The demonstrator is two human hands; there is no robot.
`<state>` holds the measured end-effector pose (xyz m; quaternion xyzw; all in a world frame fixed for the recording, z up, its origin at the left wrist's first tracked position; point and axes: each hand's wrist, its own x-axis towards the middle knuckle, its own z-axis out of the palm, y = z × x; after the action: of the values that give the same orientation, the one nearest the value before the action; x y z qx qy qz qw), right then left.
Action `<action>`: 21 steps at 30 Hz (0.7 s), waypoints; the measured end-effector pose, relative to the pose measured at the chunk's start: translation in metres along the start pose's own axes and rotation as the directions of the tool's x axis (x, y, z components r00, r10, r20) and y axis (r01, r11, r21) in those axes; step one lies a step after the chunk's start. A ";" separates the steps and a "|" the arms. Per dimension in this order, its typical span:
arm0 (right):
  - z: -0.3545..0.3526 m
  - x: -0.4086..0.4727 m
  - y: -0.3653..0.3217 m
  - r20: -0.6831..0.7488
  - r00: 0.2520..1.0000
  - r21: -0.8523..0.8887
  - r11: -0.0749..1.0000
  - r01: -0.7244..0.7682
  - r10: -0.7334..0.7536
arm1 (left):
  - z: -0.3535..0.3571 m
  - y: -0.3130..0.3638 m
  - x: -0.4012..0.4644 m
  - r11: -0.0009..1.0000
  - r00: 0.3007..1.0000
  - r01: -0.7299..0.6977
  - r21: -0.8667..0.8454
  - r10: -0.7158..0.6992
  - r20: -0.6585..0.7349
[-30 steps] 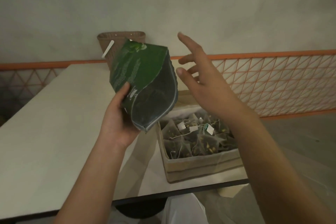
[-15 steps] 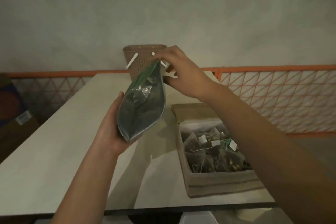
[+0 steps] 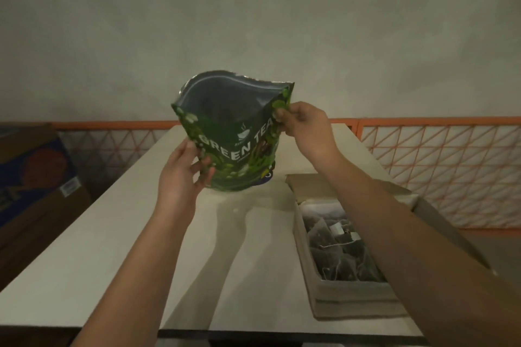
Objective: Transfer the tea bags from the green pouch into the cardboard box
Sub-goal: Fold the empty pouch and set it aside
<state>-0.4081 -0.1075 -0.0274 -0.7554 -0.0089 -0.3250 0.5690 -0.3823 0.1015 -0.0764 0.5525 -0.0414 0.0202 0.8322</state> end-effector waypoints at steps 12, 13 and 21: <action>0.016 -0.034 -0.021 0.049 0.952 0.113 0.945 -0.307 0.304 | -0.016 0.017 0.030 0.992 0.991 -0.118 0.050 0.121 -0.065; 0.023 -0.046 -0.024 0.081 0.946 0.121 0.938 -0.323 0.315 | -0.017 0.017 0.031 0.995 0.991 -0.103 0.020 0.104 -0.080; 0.065 -0.144 0.005 -0.027 0.975 -0.015 0.975 -0.222 0.222 | -0.042 0.018 0.027 0.999 0.987 0.039 0.005 -0.038 -0.159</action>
<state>-0.4886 -0.0012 -0.1127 -0.7527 0.0856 -0.2688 0.5948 -0.3544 0.1473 -0.0734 0.5531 0.0358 0.0484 0.8309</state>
